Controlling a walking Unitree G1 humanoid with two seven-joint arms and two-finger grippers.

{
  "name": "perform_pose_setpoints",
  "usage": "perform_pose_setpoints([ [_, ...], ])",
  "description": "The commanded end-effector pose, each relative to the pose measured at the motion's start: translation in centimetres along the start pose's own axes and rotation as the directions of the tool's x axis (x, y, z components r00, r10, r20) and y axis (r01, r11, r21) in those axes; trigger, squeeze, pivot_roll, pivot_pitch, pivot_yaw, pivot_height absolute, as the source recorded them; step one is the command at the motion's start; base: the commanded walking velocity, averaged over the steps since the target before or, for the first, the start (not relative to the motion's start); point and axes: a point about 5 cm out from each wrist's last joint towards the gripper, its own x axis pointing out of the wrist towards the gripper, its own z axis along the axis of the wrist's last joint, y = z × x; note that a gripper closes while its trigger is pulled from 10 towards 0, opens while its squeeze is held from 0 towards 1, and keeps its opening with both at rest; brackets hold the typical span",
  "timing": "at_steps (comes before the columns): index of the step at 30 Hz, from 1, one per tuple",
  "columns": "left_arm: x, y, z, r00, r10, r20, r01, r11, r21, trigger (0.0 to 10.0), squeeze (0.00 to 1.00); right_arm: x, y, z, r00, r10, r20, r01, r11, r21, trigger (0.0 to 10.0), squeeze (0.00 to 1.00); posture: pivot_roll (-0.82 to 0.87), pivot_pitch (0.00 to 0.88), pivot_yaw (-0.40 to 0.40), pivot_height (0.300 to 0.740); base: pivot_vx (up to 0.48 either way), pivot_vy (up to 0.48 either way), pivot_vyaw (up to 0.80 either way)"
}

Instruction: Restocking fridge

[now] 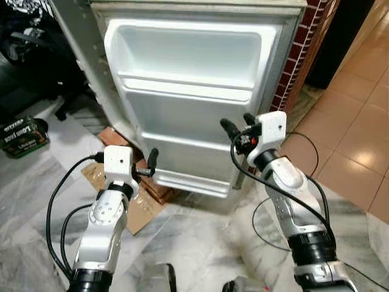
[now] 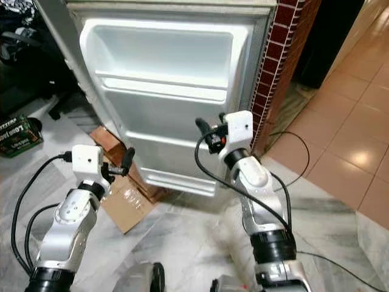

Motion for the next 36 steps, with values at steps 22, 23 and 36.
perform_pose_setpoints([
  [22,-0.7,0.1,-0.5,1.000,0.018,-0.019,-0.018,1.000,0.004,10.0,0.00,-0.5,-1.4,-1.5,0.990,-0.143,-0.015,0.143,0.990,-0.016,10.0,0.00,0.02,0.102,0.063,0.740,0.000,0.000,0.00],
  [23,-0.7,0.1,-0.5,1.000,0.019,-0.020,-0.019,1.000,0.003,10.0,0.00,-0.4,-1.3,-1.6,0.991,-0.135,-0.019,0.134,0.991,-0.015,10.0,0.00,0.02,0.102,0.063,0.740,0.000,0.000,0.00],
  [36,-0.8,0.4,-0.5,0.999,0.026,-0.027,-0.025,1.000,0.009,10.0,0.00,0.0,-1.5,-1.4,0.991,-0.133,-0.013,0.132,0.991,-0.014,10.0,0.00,0.03,0.114,0.067,0.740,-0.193,0.000,0.00],
])
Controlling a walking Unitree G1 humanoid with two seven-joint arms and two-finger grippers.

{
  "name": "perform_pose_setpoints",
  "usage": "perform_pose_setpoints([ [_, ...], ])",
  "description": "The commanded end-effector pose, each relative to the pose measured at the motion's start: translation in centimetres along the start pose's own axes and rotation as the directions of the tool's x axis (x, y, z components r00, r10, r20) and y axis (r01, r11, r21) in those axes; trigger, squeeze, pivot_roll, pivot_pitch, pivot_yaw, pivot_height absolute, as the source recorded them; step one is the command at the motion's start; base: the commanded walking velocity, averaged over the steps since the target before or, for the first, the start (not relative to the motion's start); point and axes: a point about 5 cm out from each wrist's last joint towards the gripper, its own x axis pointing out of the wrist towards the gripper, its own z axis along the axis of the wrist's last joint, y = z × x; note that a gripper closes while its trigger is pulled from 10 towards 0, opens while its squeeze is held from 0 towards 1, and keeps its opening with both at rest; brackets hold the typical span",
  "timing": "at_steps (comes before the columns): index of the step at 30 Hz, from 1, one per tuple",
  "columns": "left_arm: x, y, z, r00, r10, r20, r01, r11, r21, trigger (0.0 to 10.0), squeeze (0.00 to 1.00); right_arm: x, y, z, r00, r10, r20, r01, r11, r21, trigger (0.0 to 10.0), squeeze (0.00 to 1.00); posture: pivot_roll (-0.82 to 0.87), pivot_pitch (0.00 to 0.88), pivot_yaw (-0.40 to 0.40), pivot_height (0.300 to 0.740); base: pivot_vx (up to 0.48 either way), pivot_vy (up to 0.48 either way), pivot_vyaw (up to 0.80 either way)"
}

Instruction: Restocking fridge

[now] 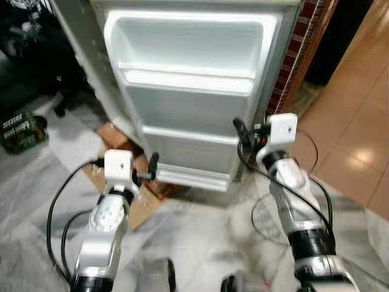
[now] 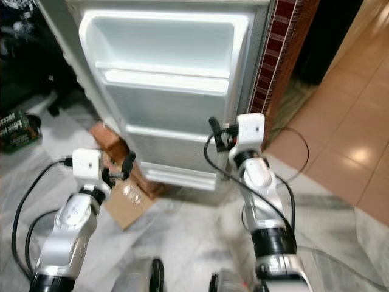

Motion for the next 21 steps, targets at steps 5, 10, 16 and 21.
perform_pose_setpoints([
  [5,-0.2,0.6,0.0,1.000,0.022,-0.008,-0.022,1.000,0.021,10.0,0.00,-0.9,-0.6,-0.3,1.000,-0.019,0.012,0.019,1.000,0.008,10.0,0.00,0.03,0.115,0.072,0.740,0.000,0.000,0.00],
  [10,-0.1,0.6,0.1,1.000,0.018,-0.004,-0.018,1.000,0.020,10.0,0.00,-1.4,-0.9,-0.7,1.000,-0.027,0.004,0.027,1.000,-0.003,10.0,0.00,0.03,0.112,0.075,0.740,0.000,0.000,0.00],
  [16,-0.1,0.6,0.2,1.000,0.014,-0.001,-0.014,1.000,0.020,10.0,0.00,-1.4,-0.7,-0.7,1.000,-0.028,0.009,0.028,1.000,-0.005,10.0,0.00,0.03,0.109,0.075,0.740,0.000,0.000,0.00],
  [21,-0.1,0.6,0.2,1.000,0.010,0.002,-0.010,1.000,0.018,10.0,0.00,-1.2,-0.5,-0.6,1.000,-0.021,0.016,0.021,1.000,-0.001,10.0,0.00,0.03,0.103,0.070,0.740,0.000,0.000,0.00],
])
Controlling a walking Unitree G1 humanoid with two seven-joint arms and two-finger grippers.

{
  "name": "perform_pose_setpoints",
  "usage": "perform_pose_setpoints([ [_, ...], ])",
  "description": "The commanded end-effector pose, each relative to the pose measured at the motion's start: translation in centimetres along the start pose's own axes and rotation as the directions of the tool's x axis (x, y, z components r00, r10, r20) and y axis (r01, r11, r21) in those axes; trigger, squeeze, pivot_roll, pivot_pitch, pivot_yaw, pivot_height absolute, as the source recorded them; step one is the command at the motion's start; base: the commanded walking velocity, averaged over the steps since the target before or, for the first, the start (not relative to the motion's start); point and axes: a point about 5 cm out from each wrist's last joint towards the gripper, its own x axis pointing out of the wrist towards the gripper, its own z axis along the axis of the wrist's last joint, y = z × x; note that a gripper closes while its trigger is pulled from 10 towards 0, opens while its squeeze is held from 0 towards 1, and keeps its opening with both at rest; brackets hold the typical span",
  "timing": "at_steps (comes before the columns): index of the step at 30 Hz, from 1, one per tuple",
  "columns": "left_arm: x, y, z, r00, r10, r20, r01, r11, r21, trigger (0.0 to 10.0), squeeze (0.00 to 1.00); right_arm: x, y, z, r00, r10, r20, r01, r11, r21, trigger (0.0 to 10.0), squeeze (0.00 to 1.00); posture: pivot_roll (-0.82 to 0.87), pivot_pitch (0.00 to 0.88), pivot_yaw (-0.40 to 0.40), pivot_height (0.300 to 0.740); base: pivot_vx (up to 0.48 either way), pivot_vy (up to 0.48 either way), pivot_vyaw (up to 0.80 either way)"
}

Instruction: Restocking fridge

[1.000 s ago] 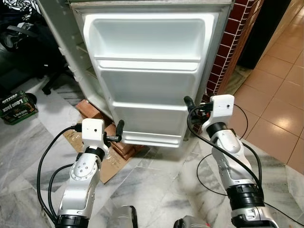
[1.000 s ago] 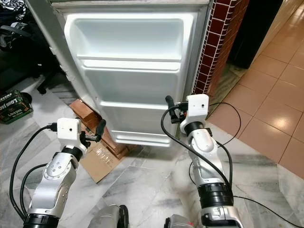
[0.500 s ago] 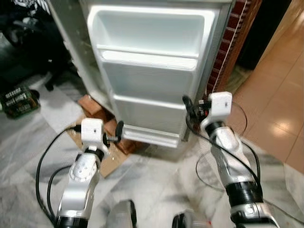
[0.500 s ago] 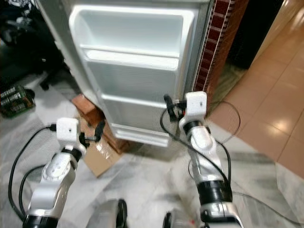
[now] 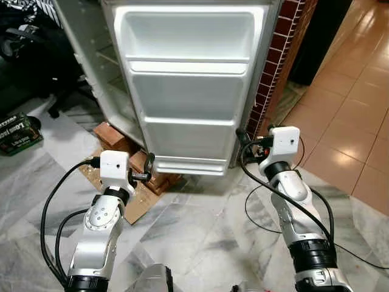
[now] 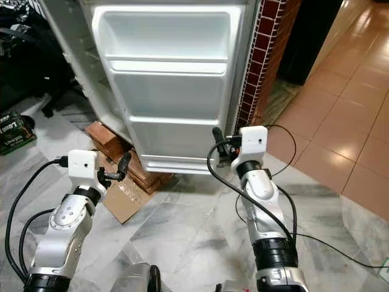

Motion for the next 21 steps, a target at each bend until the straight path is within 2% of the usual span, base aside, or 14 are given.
perform_pose_setpoints([
  [1,-0.1,0.3,0.0,1.000,0.011,-0.003,-0.011,1.000,0.007,10.0,0.00,0.2,0.1,0.4,1.000,0.005,0.017,-0.005,1.000,-0.006,10.0,0.00,0.03,0.103,0.070,0.740,0.000,0.000,0.00],
  [4,-0.3,0.4,0.1,1.000,0.013,0.002,-0.013,1.000,0.009,10.0,0.00,0.3,0.4,0.5,1.000,0.001,0.026,-0.001,1.000,-0.007,10.0,0.00,0.04,0.103,0.065,0.740,0.000,0.000,0.00],
  [8,-0.4,0.6,0.2,1.000,0.019,0.005,-0.019,1.000,0.009,10.0,0.00,1.1,-0.5,0.0,0.990,-0.141,-0.009,0.141,0.989,-0.031,10.0,0.00,0.06,0.118,0.060,0.740,0.000,0.000,0.00],
  [11,-0.7,0.6,0.2,1.000,0.022,0.003,-0.022,1.000,0.013,10.0,0.00,1.8,-0.3,-0.5,0.980,-0.197,-0.036,0.195,0.979,-0.054,10.0,0.00,0.07,0.126,0.058,0.740,0.000,0.000,0.00],
  [12,-1.0,0.7,0.2,1.000,0.021,0.005,-0.021,1.000,0.013,10.0,0.00,2.2,-0.1,-0.7,0.977,-0.208,-0.052,0.207,0.978,-0.030,10.0,0.00,0.08,0.130,0.058,0.740,0.000,0.000,0.00],
  [17,-1.5,0.8,0.2,1.000,0.021,0.009,-0.021,1.000,0.012,10.0,0.00,2.6,0.1,-0.7,0.976,-0.212,-0.056,0.212,0.977,-0.009,10.0,0.00,0.09,0.140,0.052,0.740,0.000,0.000,0.00],
  [21,-1.8,0.7,0.2,1.000,0.014,0.014,-0.014,1.000,0.002,10.0,0.00,2.6,0.0,-0.8,0.978,-0.203,-0.047,0.201,0.979,-0.029,10.0,0.00,0.08,0.148,0.048,0.740,0.264,0.000,0.00],
])
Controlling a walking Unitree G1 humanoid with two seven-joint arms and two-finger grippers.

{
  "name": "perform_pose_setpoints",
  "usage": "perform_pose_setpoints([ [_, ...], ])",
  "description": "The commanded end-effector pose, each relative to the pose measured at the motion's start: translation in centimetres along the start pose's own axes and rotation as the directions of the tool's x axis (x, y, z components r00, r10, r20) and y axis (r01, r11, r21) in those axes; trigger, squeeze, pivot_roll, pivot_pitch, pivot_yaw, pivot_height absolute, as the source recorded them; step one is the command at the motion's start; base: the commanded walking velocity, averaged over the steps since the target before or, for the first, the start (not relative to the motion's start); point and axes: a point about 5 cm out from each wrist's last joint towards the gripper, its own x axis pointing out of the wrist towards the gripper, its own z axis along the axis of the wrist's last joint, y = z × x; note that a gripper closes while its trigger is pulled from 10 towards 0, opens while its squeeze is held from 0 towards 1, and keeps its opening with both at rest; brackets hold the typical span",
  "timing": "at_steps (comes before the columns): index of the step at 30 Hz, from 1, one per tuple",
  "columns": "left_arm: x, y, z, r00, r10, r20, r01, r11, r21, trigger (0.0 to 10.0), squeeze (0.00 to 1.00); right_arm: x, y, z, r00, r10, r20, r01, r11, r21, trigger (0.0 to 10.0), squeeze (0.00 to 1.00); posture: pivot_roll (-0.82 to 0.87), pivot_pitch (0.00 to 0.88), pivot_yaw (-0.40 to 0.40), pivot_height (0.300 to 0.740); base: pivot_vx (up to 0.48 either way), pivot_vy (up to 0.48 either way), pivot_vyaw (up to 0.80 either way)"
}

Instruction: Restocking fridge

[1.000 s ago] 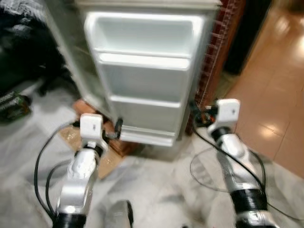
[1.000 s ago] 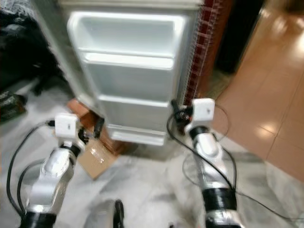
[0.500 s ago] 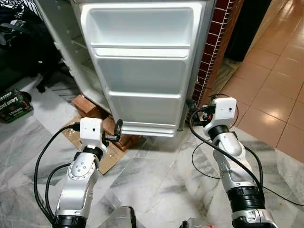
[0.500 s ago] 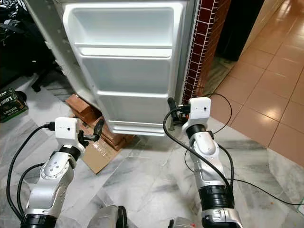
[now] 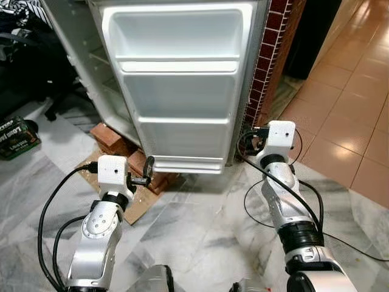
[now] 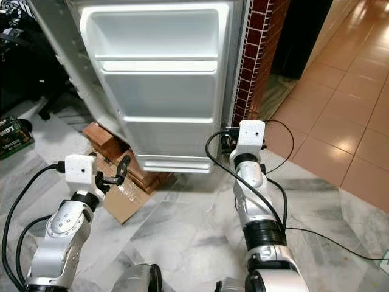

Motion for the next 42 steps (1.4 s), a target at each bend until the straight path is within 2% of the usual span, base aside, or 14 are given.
perform_pose_setpoints([
  [1,-0.3,0.4,0.2,1.000,0.003,0.004,-0.003,1.000,-0.001,10.0,0.00,0.1,0.0,0.2,1.000,0.004,0.018,-0.004,1.000,-0.011,10.0,0.00,0.08,0.148,0.048,0.740,0.315,0.000,0.00],
  [10,-0.5,0.0,0.0,1.000,-0.004,-0.003,0.004,1.000,-0.008,10.0,0.00,-0.2,-1.2,0.3,0.999,-0.024,0.043,0.024,1.000,-0.011,10.0,0.00,0.06,0.161,0.048,0.740,0.337,0.000,0.22],
  [21,-0.4,0.1,-0.1,1.000,0.013,-0.012,-0.014,1.000,-0.011,10.0,0.00,-1.3,-2.2,0.4,0.997,0.009,0.073,-0.005,0.998,-0.062,10.0,0.00,0.06,0.159,0.041,0.740,0.366,0.000,0.00],
  [29,-0.3,0.2,-0.1,1.000,0.029,-0.002,-0.029,1.000,-0.002,10.0,0.00,-2.6,-2.9,-0.1,0.997,0.041,0.068,-0.036,0.997,-0.067,10.0,0.00,0.05,0.155,0.036,0.740,0.000,0.000,0.00],
  [37,-0.1,0.0,0.1,1.000,0.026,0.005,-0.026,1.000,-0.015,10.0,0.00,-2.7,-3.0,0.0,0.997,0.047,0.064,-0.043,0.997,-0.066,10.0,0.00,0.04,0.149,0.039,0.740,0.000,-0.337,0.00],
  [42,0.0,0.1,0.0,0.999,0.042,0.002,-0.042,0.999,-0.016,10.0,0.00,-2.7,-2.9,0.0,0.996,0.064,0.056,-0.061,0.997,-0.055,10.0,0.00,0.04,0.147,0.038,0.740,0.000,0.000,0.00],
])
